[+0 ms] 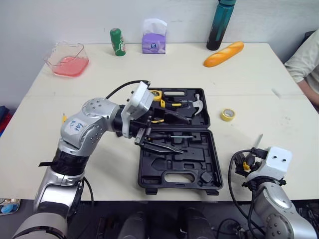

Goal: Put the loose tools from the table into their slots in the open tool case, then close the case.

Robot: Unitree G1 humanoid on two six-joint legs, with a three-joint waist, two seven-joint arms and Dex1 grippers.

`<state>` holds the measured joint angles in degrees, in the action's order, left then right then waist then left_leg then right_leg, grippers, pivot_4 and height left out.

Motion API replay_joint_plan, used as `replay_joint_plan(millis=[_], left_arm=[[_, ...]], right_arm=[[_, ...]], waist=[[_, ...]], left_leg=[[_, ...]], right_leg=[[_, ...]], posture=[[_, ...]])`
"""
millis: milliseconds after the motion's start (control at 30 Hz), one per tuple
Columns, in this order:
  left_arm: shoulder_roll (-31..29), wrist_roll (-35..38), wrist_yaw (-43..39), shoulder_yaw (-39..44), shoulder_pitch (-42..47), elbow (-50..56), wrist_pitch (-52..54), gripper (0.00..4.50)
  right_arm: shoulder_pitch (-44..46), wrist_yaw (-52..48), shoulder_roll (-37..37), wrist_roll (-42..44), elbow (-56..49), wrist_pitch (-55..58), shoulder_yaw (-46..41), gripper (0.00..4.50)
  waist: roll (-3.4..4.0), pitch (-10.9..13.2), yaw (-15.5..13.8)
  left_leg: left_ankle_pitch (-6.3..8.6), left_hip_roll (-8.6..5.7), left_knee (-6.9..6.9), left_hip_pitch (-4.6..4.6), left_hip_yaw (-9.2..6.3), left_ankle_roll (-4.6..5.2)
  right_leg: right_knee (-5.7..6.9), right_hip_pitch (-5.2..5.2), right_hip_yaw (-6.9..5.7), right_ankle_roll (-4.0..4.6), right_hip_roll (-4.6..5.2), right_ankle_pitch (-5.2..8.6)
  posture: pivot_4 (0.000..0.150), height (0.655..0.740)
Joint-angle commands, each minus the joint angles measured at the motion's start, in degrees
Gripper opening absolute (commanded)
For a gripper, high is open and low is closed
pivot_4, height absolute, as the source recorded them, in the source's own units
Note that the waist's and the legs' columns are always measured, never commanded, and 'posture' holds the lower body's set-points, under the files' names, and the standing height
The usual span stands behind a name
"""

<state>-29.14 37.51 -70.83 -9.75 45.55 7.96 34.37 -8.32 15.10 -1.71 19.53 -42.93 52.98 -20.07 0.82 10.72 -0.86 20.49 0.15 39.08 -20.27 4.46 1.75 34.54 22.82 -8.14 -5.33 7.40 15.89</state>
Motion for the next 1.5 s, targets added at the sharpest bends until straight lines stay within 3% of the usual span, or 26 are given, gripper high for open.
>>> replay_joint_plan(millis=[33, 100, 167, 267, 400, 567, 667, 767, 967, 1133, 1500], left_arm=[[0.65, -1.04, -0.78, 0.32, 1.1, -0.61, -1.94, 4.5], [0.71, -1.43, -1.02, 0.43, 0.98, -1.0, -2.52, 4.5], [0.64, -1.78, -1.03, 0.61, 0.77, -1.22, -2.9, 4.5], [-0.33, -3.0, -0.67, 1.11, -0.29, -1.56, -3.72, 4.5], [-3.35, -4.31, 0.66, 2.55, -2.96, -1.31, -3.5, 4.5], [-9.86, -8.39, 2.24, 5.14, -9.48, 0.08, -6.69, 4.5], [-14.39, -10.33, 2.08, 6.68, -14.42, 1.77, -8.22, 4.5], [-17.59, -10.63, 2.11, 8.56, -18.77, 4.04, -8.68, 4.5], [-18.82, -10.33, 5.09, 10.52, -23.21, 8.46, -7.67, 4.5], [-18.66, -10.03, 7.19, 11.25, -24.1, 10.36, -6.75, 4.5], [-17.88, -9.87, 9.1, 10.99, -23.23, 10.77, -6.47, 4.5]], right_arm=[[-1.95, 0.05, 0.33, -3.22, -0.67, -5.13, 1.01, 2.66], [-3.06, 0.12, 0.61, -4.17, -1.51, -6.11, 1.52, 1.59], [-3.17, -0.62, -0.74, -4.67, -3.27, -6.0, 1.61, 1.06], [-1.05, -8.17, -9.06, -3.24, -6.86, -5.0, 3.21, 1.07], [3.35, -23.79, -20.02, 9.96, -9.17, -1.78, -0.7, 1.07], [7.05, -47.72, -40.46, 22.42, -4.47, -0.35, -3.32, 1.07], [11.13, -60.43, -50.96, 23.68, 1.64, -2.58, 1.4, 1.07], [19.16, -69.12, -56.7, 22.5, 8.2, -4.15, 9.39, 1.07], [37.08, -78.31, -56.09, 11.75, 21.46, -9.7, 28.02, 1.07], [45.38, -83.47, -53.99, 2.39, 31.16, -16.17, 37.13, 1.07], [48.46, -87.3, -51.34, -5.38, 38.57, -21.3, 39.86, 1.07]], waist=[[0.0, 0.0, 0.13], [0.0, 0.0, 0.18], [0.0, 0.0, 0.23], [0.01, 0.01, 0.56], [0.0, 0.03, 1.12], [-0.04, 0.17, 0.91], [-0.31, 0.33, 0.89], [-0.49, 0.46, 0.88], [-0.58, 0.52, 0.4], [-0.58, 0.52, 0.35], [-0.58, 0.52, -0.34]], left_leg=[[0.0, 0.0, 0.0, 0.0, 0.0, 0.01], [0.0, -0.01, 0.0, 0.0, 0.0, 0.01], [0.0, 0.0, 0.0, 0.0, 0.0, 0.01], [0.0, -0.02, 0.0, -0.01, 0.01, 0.05], [0.04, 0.04, -0.03, 0.06, 0.04, 0.09], [0.11, 0.15, -0.03, 0.02, 0.0, 0.14], [0.19, 0.1, 0.04, 0.02, 0.02, 0.31], [0.24, 0.06, 0.08, -0.01, 0.02, 0.4], [0.26, 0.07, 0.11, -0.14, -0.07, 0.39], [0.26, 0.0, 0.13, -0.26, -0.11, 0.37], [0.25, 0.0, 0.25, -0.33, -0.14, 0.34]], right_leg=[[0.0, 0.0, 0.0, 0.0, 0.01, 0.0], [0.0, 0.0, 0.01, -0.01, 0.01, 0.0], [0.01, 0.0, 0.01, -0.01, 0.01, 0.0], [0.01, 0.01, 0.05, -0.02, 0.04, 0.0], [0.0, 0.01, 0.14, -0.03, -0.02, -0.01], [-0.05, 0.03, 0.09, 0.04, -0.1, 0.03], [-0.08, 0.0, 0.09, 0.01, 0.02, 0.01], [-0.15, -0.02, 0.1, -0.05, 0.17, -0.02], [-0.35, -0.02, -0.02, -0.11, 0.43, -0.07], [-0.46, -0.02, -0.2, -0.18, 0.22, -0.11], [-0.43, -0.03, -0.53, -0.2, 0.17, -0.12]], posture=[[0.15, 0.74], [0.15, 0.74], [0.15, 0.74], [0.15, 0.74], [0.15, 0.74], [0.15, 0.74], [0.15, 0.74], [0.15, 0.74], [0.15, 0.74], [0.15, 0.74], [0.15, 0.74]])
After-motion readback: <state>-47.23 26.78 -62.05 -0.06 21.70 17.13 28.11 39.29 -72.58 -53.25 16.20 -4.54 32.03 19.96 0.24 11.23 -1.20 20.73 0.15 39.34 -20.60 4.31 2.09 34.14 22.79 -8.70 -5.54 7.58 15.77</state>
